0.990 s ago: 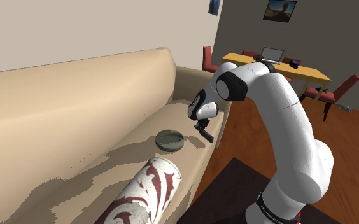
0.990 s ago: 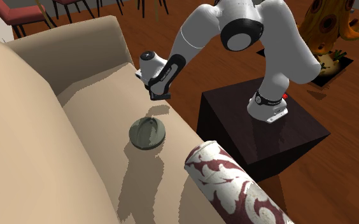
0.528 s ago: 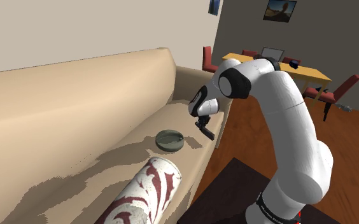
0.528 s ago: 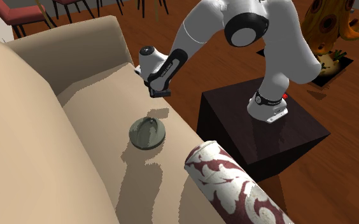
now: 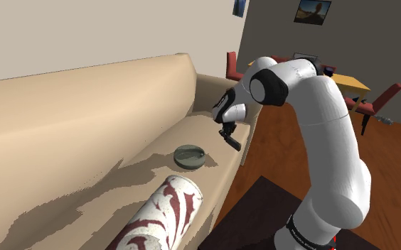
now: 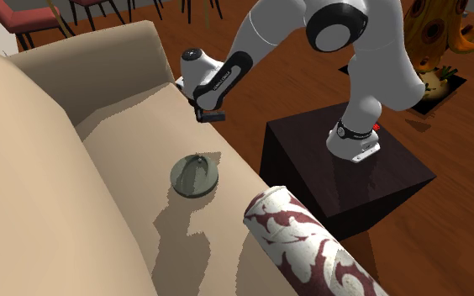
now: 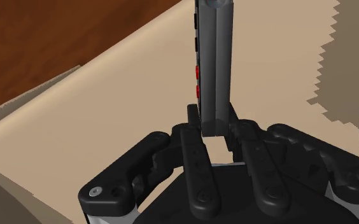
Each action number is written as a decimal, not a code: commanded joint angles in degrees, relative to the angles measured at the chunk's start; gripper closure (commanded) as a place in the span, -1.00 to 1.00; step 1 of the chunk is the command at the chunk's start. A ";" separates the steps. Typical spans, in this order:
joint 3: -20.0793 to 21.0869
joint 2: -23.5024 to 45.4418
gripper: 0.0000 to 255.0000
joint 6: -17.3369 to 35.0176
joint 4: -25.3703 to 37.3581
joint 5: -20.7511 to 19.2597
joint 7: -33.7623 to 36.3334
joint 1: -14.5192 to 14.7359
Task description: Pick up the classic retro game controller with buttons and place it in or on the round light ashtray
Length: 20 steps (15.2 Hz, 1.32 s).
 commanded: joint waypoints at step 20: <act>-0.85 0.20 1.00 -11.88 9.42 -3.77 18.13 14.96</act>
